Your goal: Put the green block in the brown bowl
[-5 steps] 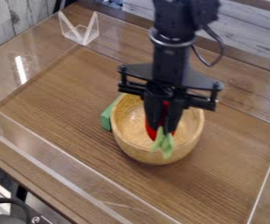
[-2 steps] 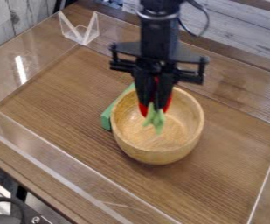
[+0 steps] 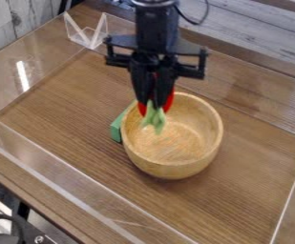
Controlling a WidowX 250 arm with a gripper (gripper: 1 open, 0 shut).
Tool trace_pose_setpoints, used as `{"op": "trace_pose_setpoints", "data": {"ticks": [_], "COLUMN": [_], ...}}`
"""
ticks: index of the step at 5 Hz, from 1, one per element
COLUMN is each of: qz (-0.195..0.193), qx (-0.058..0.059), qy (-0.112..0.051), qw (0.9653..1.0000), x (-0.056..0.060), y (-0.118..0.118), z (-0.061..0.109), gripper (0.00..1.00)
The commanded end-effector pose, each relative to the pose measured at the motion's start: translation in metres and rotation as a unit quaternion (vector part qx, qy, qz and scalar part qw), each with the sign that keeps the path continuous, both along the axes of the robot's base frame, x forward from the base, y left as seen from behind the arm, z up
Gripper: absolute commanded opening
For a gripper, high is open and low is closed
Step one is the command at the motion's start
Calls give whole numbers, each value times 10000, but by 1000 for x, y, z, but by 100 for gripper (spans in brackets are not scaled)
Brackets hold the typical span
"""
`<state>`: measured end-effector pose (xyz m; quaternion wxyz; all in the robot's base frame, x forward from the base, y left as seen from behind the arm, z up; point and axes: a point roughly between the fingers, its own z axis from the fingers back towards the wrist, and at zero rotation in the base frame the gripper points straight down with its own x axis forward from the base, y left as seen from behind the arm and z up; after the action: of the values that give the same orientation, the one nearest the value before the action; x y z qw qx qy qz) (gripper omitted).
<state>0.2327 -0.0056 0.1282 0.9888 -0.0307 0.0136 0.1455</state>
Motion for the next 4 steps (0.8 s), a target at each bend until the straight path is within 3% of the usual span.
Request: {"op": "trace_pose_setpoints", "data": {"ticks": [1,2,4], "qz": [-39,-99,179], "qx": [-9,-32,-40], "qy": [-311,-321,-346], "qw": [9995,9994,9992], "x": [6,5,-1], "y": [8,14,33], "z": [6,-3,6], "gripper": [0,0,0]}}
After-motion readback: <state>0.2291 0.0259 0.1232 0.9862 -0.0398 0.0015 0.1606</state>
